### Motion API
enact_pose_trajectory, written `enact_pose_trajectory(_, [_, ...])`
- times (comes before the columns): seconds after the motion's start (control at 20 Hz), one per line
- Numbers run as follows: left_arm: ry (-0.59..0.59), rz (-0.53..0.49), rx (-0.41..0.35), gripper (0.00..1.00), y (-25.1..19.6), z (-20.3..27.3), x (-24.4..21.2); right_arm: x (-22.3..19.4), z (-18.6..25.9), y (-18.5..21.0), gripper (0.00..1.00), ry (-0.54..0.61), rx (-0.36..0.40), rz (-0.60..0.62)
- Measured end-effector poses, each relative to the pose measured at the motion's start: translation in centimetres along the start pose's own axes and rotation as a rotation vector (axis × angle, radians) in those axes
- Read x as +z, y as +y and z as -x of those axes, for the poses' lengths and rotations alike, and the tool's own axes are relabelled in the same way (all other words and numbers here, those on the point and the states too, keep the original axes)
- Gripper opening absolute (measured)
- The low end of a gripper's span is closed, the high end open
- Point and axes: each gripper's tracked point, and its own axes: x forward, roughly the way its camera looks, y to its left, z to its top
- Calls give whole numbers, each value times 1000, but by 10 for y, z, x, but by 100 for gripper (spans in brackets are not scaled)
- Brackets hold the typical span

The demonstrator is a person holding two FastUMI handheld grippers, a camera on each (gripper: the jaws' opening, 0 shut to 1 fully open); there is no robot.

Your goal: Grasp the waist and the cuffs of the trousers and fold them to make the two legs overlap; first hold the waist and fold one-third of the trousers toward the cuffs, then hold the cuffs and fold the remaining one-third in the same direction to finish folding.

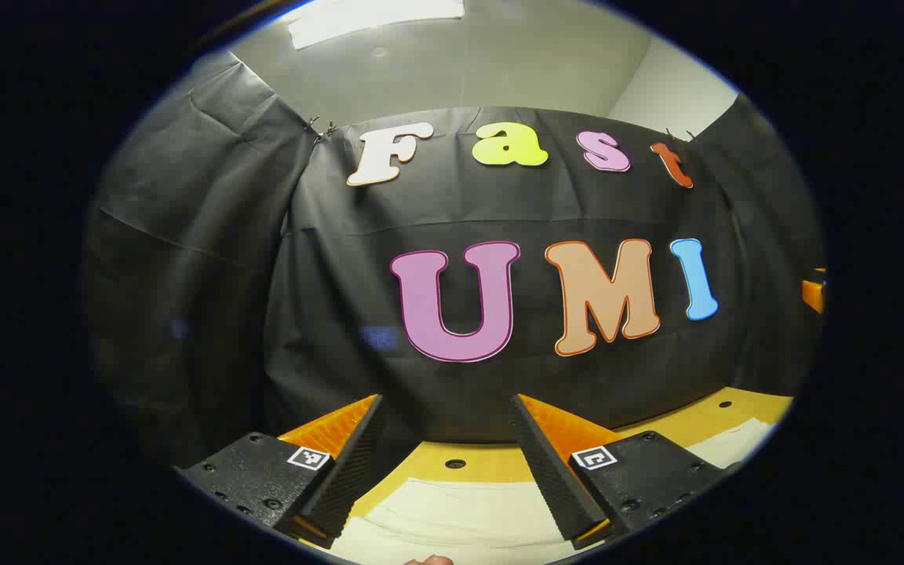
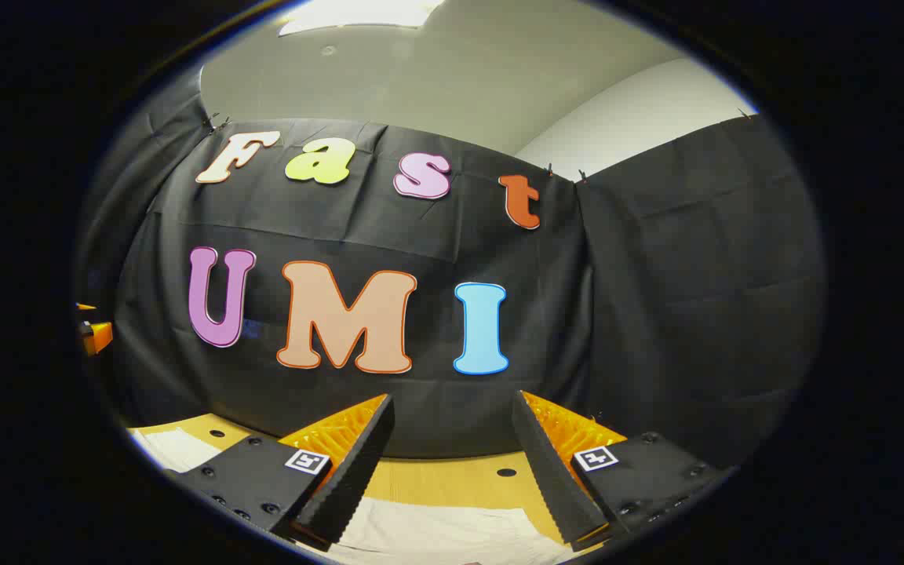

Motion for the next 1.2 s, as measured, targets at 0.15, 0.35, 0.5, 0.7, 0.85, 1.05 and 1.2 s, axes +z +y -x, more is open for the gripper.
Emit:
enact_pose_trajectory(0.15, [2, -4, 13, 95, 4, 0, -1, -1, -1, 0, 97, 3, 12, 9])
enact_pose_trajectory(0.35, [4, -9, 18, 95, 5, 0, 0, -1, -3, 4, 97, 3, 32, 24])
enact_pose_trajectory(0.5, [6, -11, 21, 95, 5, -1, 1, -1, -5, 4, 97, 3, 37, 27])
enact_pose_trajectory(0.7, [4, -18, 21, 94, 5, -2, 0, -2, -7, 5, 97, 3, 44, 31])
enact_pose_trajectory(0.85, [7, -22, 18, 95, 4, -5, 0, -2, -9, 7, 97, 4, 47, 29])
enact_pose_trajectory(1.05, [10, -33, 18, 99, 6, -6, -2, -6, -11, 9, 96, 7, 50, 38])
enact_pose_trajectory(1.2, [15, -45, 16, 99, 7, -6, -6, -11, -10, 9, 96, 15, 51, 36])
